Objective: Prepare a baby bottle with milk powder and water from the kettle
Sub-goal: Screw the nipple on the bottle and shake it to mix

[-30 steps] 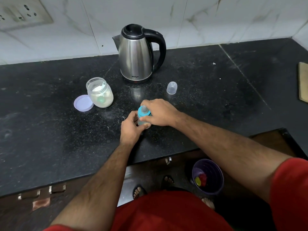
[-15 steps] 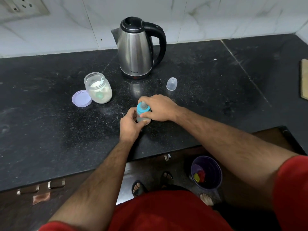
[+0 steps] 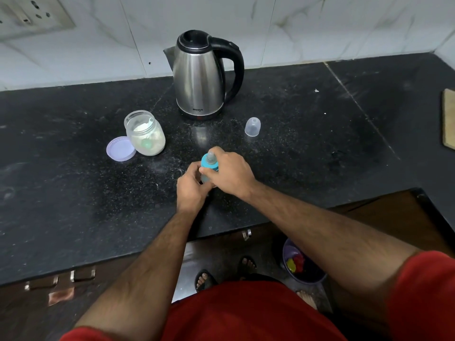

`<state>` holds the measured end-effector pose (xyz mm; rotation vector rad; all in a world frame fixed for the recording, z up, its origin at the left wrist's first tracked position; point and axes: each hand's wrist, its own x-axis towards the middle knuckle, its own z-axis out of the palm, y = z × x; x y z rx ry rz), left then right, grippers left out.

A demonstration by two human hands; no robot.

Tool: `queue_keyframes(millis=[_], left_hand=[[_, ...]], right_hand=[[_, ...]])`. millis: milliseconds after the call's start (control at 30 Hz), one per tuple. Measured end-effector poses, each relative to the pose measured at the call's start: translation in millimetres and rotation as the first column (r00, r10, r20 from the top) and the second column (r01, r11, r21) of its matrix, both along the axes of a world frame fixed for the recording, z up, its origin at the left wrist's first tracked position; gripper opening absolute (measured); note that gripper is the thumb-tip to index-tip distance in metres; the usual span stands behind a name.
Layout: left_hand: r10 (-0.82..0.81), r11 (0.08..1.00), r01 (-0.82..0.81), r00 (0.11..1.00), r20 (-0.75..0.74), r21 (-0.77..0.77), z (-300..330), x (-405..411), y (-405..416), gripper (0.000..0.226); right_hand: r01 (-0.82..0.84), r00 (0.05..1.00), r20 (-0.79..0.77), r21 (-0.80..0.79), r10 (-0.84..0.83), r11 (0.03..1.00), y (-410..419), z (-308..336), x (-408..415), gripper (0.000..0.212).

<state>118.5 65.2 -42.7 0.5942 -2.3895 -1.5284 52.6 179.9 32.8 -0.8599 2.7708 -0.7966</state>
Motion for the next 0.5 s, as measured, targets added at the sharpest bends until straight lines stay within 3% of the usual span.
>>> queue_keyframes(millis=[167, 267, 400, 500], left_hand=[[-0.008, 0.995, 0.011, 1.0, -0.027, 0.103, -0.1, -2.0, 0.3, 0.047], [-0.002, 0.992, 0.005, 1.0, -0.018, 0.124, -0.6, -4.1, 1.0, 0.051], [0.012, 0.991, -0.01, 1.0, -0.013, 0.131, 2.2, -9.7, 3.8, 0.052], [0.015, 0.989, -0.015, 1.0, 0.002, 0.149, 4.8, -15.6, 6.5, 0.052]], right_hand=[[-0.152, 0.951, 0.262, -0.077, 0.167, 0.985, 12.5, 13.8, -25.2, 0.053], [-0.048, 0.936, 0.336, -0.169, 0.103, 0.984, 30.1, 11.6, -49.7, 0.058], [0.242, 0.948, 0.237, -0.112, -0.21, 0.964, 51.1, 1.0, -90.0, 0.044], [0.297, 0.948, 0.11, 0.033, -0.298, 0.954, 60.2, -8.3, -116.9, 0.049]])
